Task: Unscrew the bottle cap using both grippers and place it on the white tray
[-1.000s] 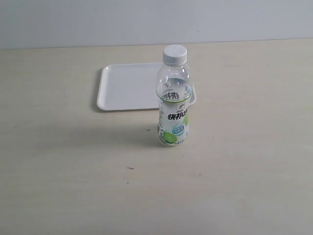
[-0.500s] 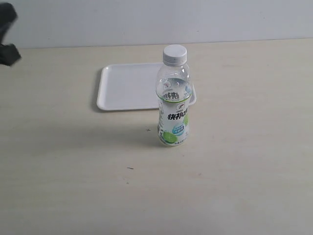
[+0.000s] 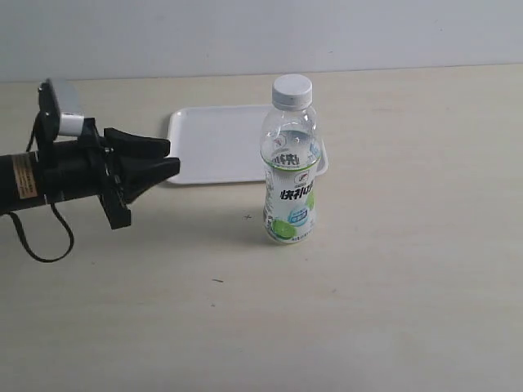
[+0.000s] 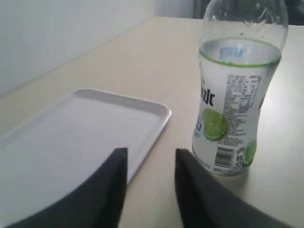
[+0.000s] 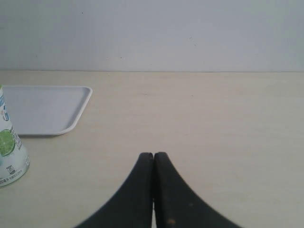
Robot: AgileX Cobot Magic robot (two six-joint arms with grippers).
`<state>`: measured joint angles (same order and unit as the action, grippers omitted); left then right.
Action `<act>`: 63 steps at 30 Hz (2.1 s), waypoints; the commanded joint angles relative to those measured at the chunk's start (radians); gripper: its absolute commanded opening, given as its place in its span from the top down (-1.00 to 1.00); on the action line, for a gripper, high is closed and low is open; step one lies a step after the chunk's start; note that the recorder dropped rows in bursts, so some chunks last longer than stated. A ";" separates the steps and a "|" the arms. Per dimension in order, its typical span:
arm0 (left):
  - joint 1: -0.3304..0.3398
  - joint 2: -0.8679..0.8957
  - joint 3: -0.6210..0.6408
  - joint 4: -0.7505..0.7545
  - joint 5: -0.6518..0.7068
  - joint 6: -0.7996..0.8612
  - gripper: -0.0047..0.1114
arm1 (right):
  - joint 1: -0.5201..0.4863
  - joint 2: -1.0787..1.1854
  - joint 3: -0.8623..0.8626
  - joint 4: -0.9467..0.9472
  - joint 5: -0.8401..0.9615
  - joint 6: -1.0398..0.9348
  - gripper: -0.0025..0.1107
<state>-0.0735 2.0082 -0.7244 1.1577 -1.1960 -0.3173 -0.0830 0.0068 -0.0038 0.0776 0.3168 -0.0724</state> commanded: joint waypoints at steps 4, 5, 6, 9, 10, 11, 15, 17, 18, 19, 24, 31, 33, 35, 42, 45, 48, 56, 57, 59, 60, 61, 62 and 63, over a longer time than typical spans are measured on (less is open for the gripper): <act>-0.086 0.157 -0.084 0.007 -0.025 0.007 -0.52 | 0.002 -0.007 0.004 -0.003 -0.006 -0.003 0.96; -0.105 0.168 -0.093 0.005 -0.025 0.013 -0.57 | 0.002 -0.007 0.004 -0.003 -0.006 -0.003 0.96; -0.125 0.182 -0.105 0.005 -0.025 0.022 -0.62 | 0.002 -0.007 0.004 -0.003 -0.006 -0.003 0.96; -0.196 0.220 -0.147 -0.052 -0.025 0.030 -0.65 | 0.002 -0.007 0.004 -0.003 -0.006 -0.003 0.96; -0.212 0.227 -0.157 -0.076 -0.025 0.030 -0.65 | 0.002 -0.007 0.004 -0.003 -0.006 -0.003 0.96; -0.240 0.235 -0.172 -0.128 -0.025 0.030 -0.65 | 0.002 -0.007 0.004 -0.003 -0.006 -0.003 0.96; -0.316 0.239 -0.214 -0.202 -0.025 0.029 -0.65 | 0.002 -0.007 0.004 -0.003 -0.006 -0.003 0.96; -0.346 0.240 -0.226 -0.200 -0.025 0.028 -0.65 | 0.002 -0.007 0.004 -0.003 -0.006 -0.003 0.96; -0.356 0.240 -0.231 -0.202 -0.025 0.029 -0.65 | 0.002 -0.007 0.004 -0.003 -0.006 -0.003 0.96; -0.366 0.240 -0.233 -0.213 -0.025 0.029 -0.65 | 0.002 -0.007 0.004 -0.003 -0.006 -0.003 0.96; -0.426 0.256 -0.281 -0.234 0.056 0.027 -0.64 | 0.002 -0.007 0.004 -0.003 -0.006 -0.003 0.96; -0.463 0.306 -0.335 -0.242 0.058 0.025 -0.64 | 0.002 -0.007 0.004 -0.003 -0.006 -0.003 0.96; -0.468 0.307 -0.337 -0.246 0.057 0.025 -0.64 | 0.002 -0.007 0.004 -0.003 -0.006 -0.003 0.96; -0.472 0.307 -0.337 -0.253 0.045 0.025 -0.64 | 0.002 -0.007 0.004 -0.003 -0.006 -0.003 0.96; -0.474 0.307 -0.337 -0.260 0.032 0.029 -0.11 | 0.002 -0.007 0.004 -0.003 -0.006 -0.003 0.96; -0.474 0.307 -0.337 -0.270 0.036 0.029 0.33 | 0.002 -0.007 0.004 -0.003 -0.006 -0.003 0.96; -0.474 0.307 -0.337 -0.272 0.039 0.031 0.79 | 0.002 -0.007 0.004 -0.003 -0.006 -0.003 0.96; -0.470 0.292 -0.337 -0.212 0.039 0.128 0.92 | 0.002 -0.007 0.004 -0.003 -0.006 -0.003 0.96; -0.466 0.282 -0.332 -0.202 0.041 0.128 0.92 | 0.002 -0.007 0.004 -0.003 -0.006 -0.003 0.96; -0.460 0.266 -0.315 -0.200 0.043 0.128 0.92 | 0.002 -0.007 0.004 -0.003 -0.006 -0.003 0.96; -0.455 0.256 -0.305 -0.200 0.049 0.128 0.92 | 0.002 -0.007 0.004 -0.003 -0.006 -0.003 0.96; -0.449 0.248 -0.297 -0.200 0.051 0.126 0.92 | 0.002 -0.007 0.004 -0.003 -0.006 -0.003 0.96; -0.445 0.239 -0.285 -0.200 0.051 0.121 0.92 | 0.002 -0.007 0.004 -0.003 -0.006 -0.003 0.96; -0.438 0.231 -0.275 -0.200 0.051 0.116 0.92 | 0.002 -0.007 0.004 -0.003 -0.006 -0.003 0.96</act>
<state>-0.5301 2.2745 -1.0207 0.9656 -1.1304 -0.1950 -0.0830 0.0068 -0.0038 0.0776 0.3168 -0.0724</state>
